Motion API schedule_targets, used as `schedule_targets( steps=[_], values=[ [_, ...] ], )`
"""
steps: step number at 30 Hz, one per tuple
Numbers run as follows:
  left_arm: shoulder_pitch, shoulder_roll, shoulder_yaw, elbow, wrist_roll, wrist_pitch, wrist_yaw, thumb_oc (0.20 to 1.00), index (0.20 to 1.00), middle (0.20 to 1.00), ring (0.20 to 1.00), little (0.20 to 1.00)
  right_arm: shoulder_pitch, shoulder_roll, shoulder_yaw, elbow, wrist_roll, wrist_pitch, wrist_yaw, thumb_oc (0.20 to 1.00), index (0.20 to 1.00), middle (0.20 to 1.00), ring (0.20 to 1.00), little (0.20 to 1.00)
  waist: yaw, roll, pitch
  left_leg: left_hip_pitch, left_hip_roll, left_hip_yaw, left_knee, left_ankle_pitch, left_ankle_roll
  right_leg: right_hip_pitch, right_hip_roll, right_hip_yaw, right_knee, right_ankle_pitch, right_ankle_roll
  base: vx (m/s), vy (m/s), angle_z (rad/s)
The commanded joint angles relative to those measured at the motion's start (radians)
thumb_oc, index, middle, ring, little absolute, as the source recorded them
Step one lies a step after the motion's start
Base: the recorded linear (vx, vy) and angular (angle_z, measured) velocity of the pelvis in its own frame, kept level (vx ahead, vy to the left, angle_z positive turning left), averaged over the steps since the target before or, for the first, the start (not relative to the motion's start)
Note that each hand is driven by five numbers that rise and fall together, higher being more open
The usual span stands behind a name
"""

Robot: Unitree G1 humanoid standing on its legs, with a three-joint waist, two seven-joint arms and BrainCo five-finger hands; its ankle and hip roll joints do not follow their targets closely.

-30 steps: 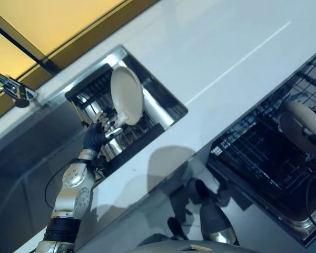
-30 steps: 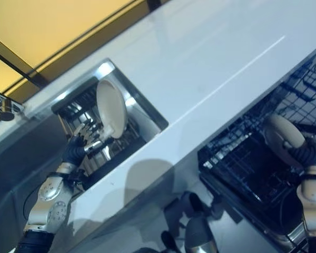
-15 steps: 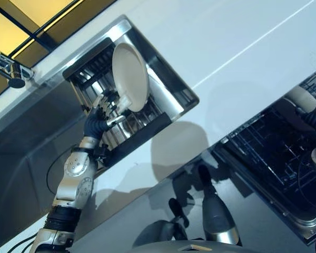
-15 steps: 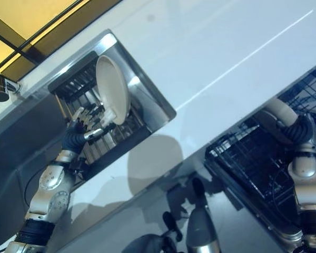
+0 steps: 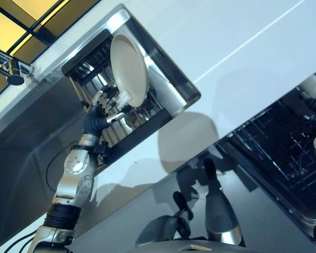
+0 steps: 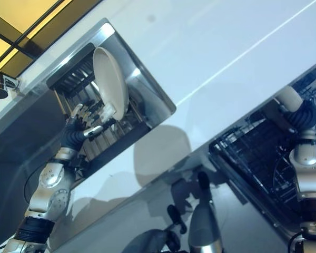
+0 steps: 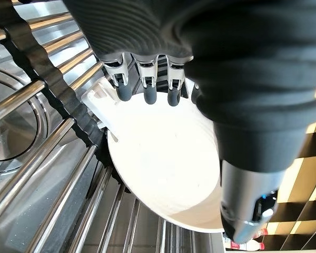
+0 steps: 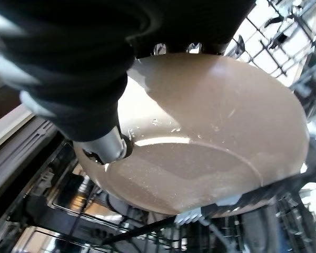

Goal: Pick up plates and place into dishwasher.

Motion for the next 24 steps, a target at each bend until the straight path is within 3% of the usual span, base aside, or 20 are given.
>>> schedule_targets(
  steps=[1,2,3,13,24],
  values=[
    [-0.010,0.006,-0.008,-0.008,-0.022,-0.066,0.017,1.000,1.000,1.000,1.000,1.000,0.131,0.079,0.160,0.172,0.007,0.068,0.040,0.501,0.501,0.501,0.501,0.501,0.027,-0.018,0.011,-0.108,-0.042,-0.034,0.049,-0.027,0.016,-0.034,-0.067,0.003,0.133,-0.205,0.074,0.00,0.000,0.00],
    [-0.010,0.008,-0.007,-0.013,-0.026,-0.061,0.016,1.000,1.000,1.000,1.000,1.000,0.136,0.083,0.159,0.176,0.005,0.067,0.038,0.859,0.859,0.859,0.859,0.859,0.028,-0.018,0.006,-0.106,-0.043,-0.033,0.048,-0.027,0.016,-0.032,-0.067,0.003,0.131,-0.203,0.074,0.00,0.000,0.00],
    [-0.010,0.011,-0.007,-0.014,-0.029,-0.058,0.015,1.000,1.000,1.000,1.000,1.000,0.141,0.085,0.157,0.177,0.005,0.065,0.037,1.000,1.000,1.000,1.000,1.000,0.029,-0.018,0.004,-0.104,-0.044,-0.034,0.047,-0.028,0.016,-0.029,-0.068,0.001,0.129,-0.203,0.075,0.01,0.011,0.04],
    [0.017,0.004,0.007,-0.015,-0.040,-0.050,-0.012,1.000,1.000,1.000,1.000,1.000,0.205,0.120,0.124,0.174,0.007,0.059,0.025,1.000,1.000,1.000,1.000,1.000,0.033,-0.048,-0.041,-0.073,-0.039,-0.024,0.033,-0.023,0.020,0.009,-0.060,-0.014,0.108,-0.181,0.075,-0.01,-0.004,0.04],
    [0.071,-0.012,0.039,0.007,-0.043,-0.048,-0.058,1.000,1.000,1.000,1.000,1.000,0.292,0.179,0.087,0.176,0.015,0.041,0.043,1.000,1.000,1.000,1.000,1.000,0.043,-0.114,-0.119,-0.006,-0.029,-0.034,0.007,-0.033,0.020,0.093,-0.034,-0.029,0.062,-0.175,0.076,0.03,0.001,0.06]
  ],
)
